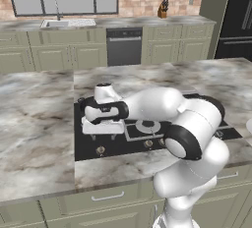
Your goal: Retrieve the frozen meat and place it in the pot on a burner. Then turn the burner on.
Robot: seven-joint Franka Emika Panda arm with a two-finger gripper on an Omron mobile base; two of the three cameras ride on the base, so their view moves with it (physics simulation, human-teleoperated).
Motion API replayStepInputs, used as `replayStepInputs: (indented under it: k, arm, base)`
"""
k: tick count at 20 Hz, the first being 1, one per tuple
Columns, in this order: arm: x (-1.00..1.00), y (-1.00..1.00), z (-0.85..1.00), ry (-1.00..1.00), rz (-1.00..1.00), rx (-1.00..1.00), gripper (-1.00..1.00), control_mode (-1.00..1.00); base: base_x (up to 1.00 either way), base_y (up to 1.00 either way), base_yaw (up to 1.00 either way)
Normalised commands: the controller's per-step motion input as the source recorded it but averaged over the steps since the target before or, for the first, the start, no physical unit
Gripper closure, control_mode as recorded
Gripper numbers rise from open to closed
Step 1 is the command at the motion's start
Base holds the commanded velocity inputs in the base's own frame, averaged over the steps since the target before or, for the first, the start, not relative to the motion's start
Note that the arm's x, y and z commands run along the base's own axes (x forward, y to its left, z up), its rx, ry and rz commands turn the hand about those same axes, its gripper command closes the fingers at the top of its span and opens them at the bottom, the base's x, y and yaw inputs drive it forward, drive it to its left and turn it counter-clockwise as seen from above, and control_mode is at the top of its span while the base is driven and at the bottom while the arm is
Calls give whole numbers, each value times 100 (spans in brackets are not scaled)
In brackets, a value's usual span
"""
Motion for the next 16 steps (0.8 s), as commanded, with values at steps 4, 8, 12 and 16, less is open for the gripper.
replayStepInputs:
  k: [4, 8, 12, 16]
  arm:
    - [0, 8, -20, 0, 0, 0, -100, -100]
    - [0, 9, -16, 0, 0, 0, -100, -100]
    - [3, 7, -17, 0, 0, 0, -100, -100]
    - [5, 4, -14, 0, 0, 0, -100, -100]
  base:
    - [0, 0, 0]
    - [0, 0, 0]
    - [0, 0, 0]
    - [0, 0, 0]
